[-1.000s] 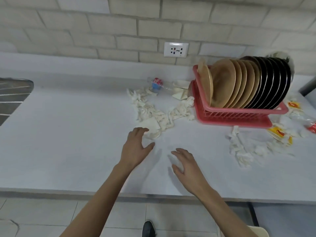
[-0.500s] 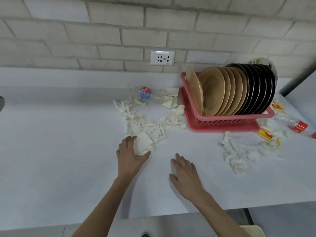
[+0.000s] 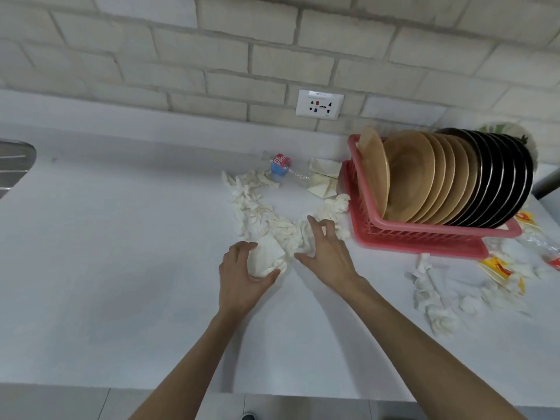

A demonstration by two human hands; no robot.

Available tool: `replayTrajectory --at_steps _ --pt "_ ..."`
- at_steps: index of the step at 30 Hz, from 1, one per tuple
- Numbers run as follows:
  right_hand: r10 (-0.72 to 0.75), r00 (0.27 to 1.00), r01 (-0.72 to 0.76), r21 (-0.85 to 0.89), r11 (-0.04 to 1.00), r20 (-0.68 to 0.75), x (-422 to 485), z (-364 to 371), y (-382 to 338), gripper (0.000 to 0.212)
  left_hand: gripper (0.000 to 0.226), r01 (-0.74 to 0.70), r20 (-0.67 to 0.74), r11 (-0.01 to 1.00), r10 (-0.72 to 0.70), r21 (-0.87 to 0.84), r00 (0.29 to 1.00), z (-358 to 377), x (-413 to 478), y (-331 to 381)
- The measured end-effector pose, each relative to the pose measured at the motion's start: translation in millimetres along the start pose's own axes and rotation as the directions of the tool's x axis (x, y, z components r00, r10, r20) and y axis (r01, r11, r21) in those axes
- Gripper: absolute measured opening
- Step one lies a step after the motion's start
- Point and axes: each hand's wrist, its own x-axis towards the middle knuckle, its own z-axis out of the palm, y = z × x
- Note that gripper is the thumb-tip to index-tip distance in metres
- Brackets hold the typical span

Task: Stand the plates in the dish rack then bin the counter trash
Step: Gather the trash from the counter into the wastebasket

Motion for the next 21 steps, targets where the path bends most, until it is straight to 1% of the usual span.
replayTrajectory --at_steps 1,2,3,5,6,8,11,14,16,19,21 --pt "0.014 1.0 -0.014 -0.021 1.0 0.008 10.7 3.8 -1.7 0.09 0.069 0.003 0.002 1.0 -0.003 0.0 1.0 -0.2 0.0 0.4" --pt "0.03 0.999 -0.028 -0.05 0.998 0.025 19.9 7.3 -3.0 0.092 0.069 0.006 0.004 1.0 -0.007 0.002 1.0 -0.4 0.1 1.0" --pt "0.041 0.998 -0.037 -0.087 0.996 0.049 27.0 10.4 -3.5 0.088 0.07 0.008 0.007 1.0 -0.008 0.006 1.0 -0.6 0.0 1.3" --pt "0.039 0.996 -0.028 -0.144 0.989 0.08 33.8 14.2 -2.5 0.065 0.07 0.006 0.015 1.0 -0.007 0.026 1.0 -0.4 0.2 1.3" --pt "0.028 0.997 -0.018 -0.137 0.99 0.07 34.2 14.9 -1.3 0.053 0.07 0.005 0.015 0.999 -0.005 0.034 1.0 -0.4 0.3 1.0" --pt "-0.002 1.0 0.004 -0.068 0.998 0.03 31.7 15.5 3.4 0.037 0.069 0.005 0.015 0.999 -0.006 0.033 1.0 -0.7 0.7 1.0" --pt "-0.044 0.998 0.046 0.054 0.997 -0.044 22.9 10.5 12.4 0.028 0.068 -0.001 0.022 1.0 0.0 0.028 1.0 -0.2 0.9 0.6" --pt "-0.019 0.994 0.035 0.146 0.989 -0.106 7.7 2.9 19.1 0.019 0.067 -0.004 0.019 1.0 0.004 0.018 1.0 0.5 1.3 -0.7" --pt "0.02 0.99 0.008 0.202 0.979 -0.137 -4.5 -0.9 21.7 0.018 0.066 -0.003 0.018 1.0 0.003 0.008 1.0 0.9 1.1 -0.6" --pt "0.144 0.98 -0.1 0.285 0.953 -0.14 -23.4 -5.0 22.7 0.032 0.062 -0.012 0.003 1.0 0.012 -0.007 1.0 -0.4 -0.1 0.7" --pt "0.22 0.966 -0.161 0.349 0.923 -0.136 -35.3 -8.8 22.6 0.038 0.061 -0.019 -0.002 1.0 0.019 -0.016 1.0 -1.7 -0.3 1.3"
